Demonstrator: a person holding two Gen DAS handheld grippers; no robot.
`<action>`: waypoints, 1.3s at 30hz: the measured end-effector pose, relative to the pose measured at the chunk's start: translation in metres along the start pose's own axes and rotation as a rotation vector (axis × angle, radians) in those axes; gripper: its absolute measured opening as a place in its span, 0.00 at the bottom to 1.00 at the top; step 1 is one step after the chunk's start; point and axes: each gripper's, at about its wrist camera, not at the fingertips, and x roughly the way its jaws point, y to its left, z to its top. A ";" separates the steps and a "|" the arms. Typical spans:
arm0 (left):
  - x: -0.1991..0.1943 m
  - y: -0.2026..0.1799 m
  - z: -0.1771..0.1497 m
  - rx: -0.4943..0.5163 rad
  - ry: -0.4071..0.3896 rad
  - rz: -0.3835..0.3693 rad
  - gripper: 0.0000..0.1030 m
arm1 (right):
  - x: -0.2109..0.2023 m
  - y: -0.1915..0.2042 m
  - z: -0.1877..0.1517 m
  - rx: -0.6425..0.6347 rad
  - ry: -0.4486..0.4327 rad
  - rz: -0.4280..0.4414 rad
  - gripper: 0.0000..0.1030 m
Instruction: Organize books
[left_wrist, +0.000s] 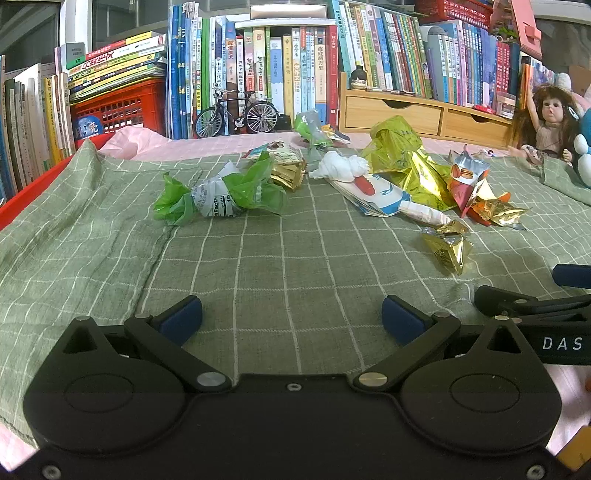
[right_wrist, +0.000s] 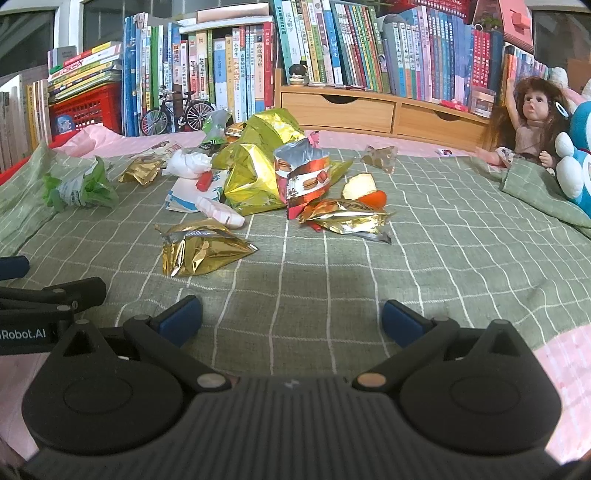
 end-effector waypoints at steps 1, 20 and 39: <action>0.000 0.000 0.000 0.000 0.000 0.001 1.00 | 0.000 0.000 0.000 -0.001 0.001 0.000 1.00; -0.002 0.000 0.000 -0.004 -0.009 0.005 1.00 | 0.000 -0.001 0.001 -0.005 0.001 0.005 1.00; -0.002 0.004 0.000 0.012 -0.005 -0.030 1.00 | 0.001 0.002 0.006 -0.033 0.033 0.005 1.00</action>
